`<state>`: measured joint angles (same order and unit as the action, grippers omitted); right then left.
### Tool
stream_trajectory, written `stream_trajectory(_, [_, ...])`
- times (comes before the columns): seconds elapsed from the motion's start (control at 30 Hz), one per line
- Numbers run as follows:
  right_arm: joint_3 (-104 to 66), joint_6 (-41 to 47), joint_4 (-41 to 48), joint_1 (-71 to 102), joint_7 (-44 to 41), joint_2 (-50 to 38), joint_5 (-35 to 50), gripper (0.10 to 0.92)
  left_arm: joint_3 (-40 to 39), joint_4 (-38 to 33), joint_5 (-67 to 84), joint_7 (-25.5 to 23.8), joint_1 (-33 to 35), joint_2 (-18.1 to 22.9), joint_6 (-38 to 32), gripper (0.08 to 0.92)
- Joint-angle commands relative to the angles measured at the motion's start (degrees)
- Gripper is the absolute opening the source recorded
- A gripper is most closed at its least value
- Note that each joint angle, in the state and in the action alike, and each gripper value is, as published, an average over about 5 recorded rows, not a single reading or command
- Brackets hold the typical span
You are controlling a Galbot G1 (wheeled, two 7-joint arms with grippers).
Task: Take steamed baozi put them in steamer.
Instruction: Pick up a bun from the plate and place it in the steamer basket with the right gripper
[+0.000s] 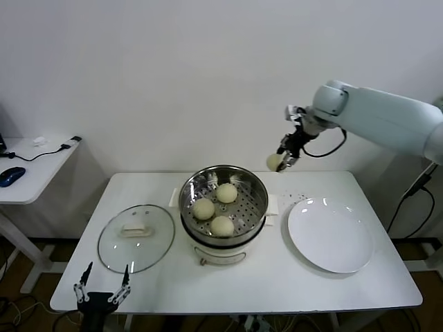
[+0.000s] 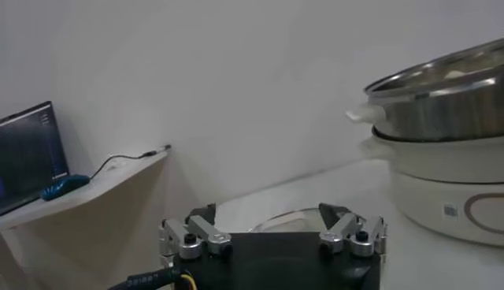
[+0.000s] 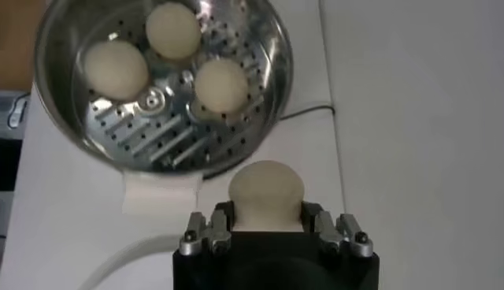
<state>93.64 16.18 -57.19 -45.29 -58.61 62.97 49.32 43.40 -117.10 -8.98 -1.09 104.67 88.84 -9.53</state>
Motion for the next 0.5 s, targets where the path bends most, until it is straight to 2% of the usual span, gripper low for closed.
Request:
stream_trajectory(0.03, [9.6,4.4,-7.4,-6.6,6.6,10.4,12.5,0.567,0.2,-0.2,1.5,-0.6,-0.3,-0.3,0.0,0.823])
stream_trajectory(0.23, [11.2,6.3,-10.4,-4.1,10.0,12.7,14.7,0.568,0.5,0.2,1.9,-0.7,-0.6,-0.6,-0.1,0.823])
stream_trajectory(0.5, [14.2,6.5,-10.4,-1.0,10.9,14.1,13.5,0.568,0.8,0.8,2.2,-0.7,-0.7,-0.8,-0.1,0.823])
